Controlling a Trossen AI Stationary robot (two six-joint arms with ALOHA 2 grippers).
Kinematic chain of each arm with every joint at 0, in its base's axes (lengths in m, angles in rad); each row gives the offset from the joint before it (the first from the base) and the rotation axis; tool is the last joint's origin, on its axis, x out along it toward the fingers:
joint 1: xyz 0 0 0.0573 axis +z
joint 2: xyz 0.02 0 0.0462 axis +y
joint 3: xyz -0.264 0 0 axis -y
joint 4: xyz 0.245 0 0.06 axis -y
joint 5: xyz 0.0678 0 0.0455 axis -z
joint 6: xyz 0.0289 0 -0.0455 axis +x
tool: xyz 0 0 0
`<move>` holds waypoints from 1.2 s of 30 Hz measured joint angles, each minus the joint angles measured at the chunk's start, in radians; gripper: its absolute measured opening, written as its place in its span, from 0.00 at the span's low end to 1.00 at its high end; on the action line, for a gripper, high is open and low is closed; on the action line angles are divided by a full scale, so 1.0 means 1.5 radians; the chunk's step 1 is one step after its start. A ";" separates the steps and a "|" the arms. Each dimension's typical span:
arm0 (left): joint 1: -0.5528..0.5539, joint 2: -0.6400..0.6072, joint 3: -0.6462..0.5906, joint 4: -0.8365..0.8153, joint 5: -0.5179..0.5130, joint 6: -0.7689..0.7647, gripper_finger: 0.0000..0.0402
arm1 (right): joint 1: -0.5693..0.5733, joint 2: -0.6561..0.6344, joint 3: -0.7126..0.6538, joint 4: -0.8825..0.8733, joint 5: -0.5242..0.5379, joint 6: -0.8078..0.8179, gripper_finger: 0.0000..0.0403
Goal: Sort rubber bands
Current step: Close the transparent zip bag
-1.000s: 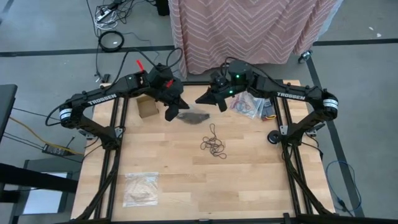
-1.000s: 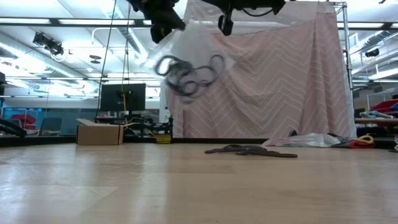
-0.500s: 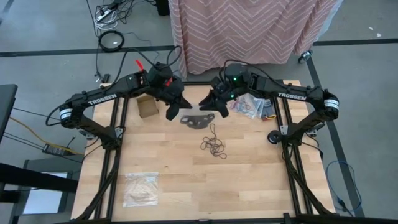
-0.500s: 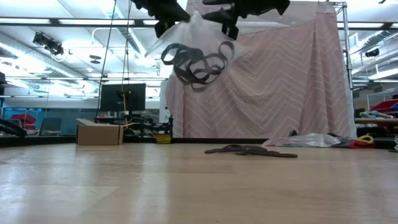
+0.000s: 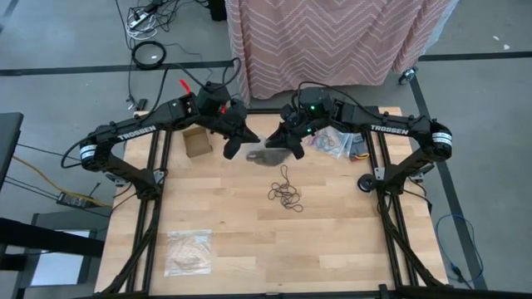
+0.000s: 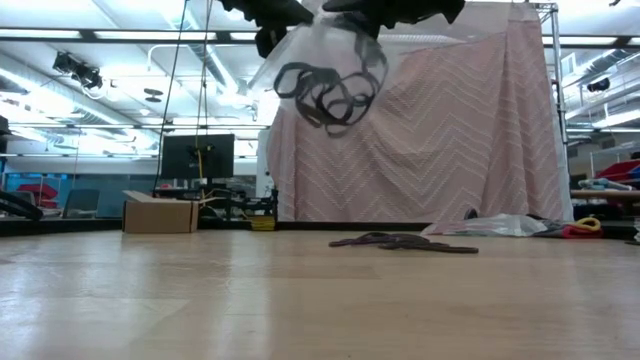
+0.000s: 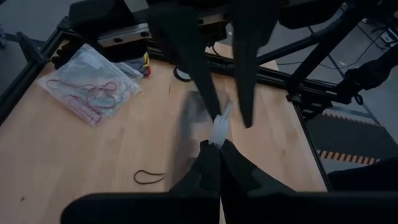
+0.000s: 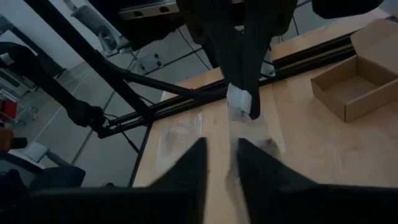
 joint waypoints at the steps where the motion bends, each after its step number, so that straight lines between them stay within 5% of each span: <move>1: 0.000 0.000 0.000 0.003 0.000 0.000 0.00 | 0.000 0.000 0.000 0.000 0.002 0.000 0.04; 17: 0.000 0.000 0.000 0.051 0.004 -0.022 0.04 | 0.002 0.000 0.000 0.002 0.082 0.036 0.00; 36: 0.000 0.000 0.000 0.068 0.022 -0.035 0.06 | 0.010 0.001 -0.001 0.023 0.061 0.035 0.00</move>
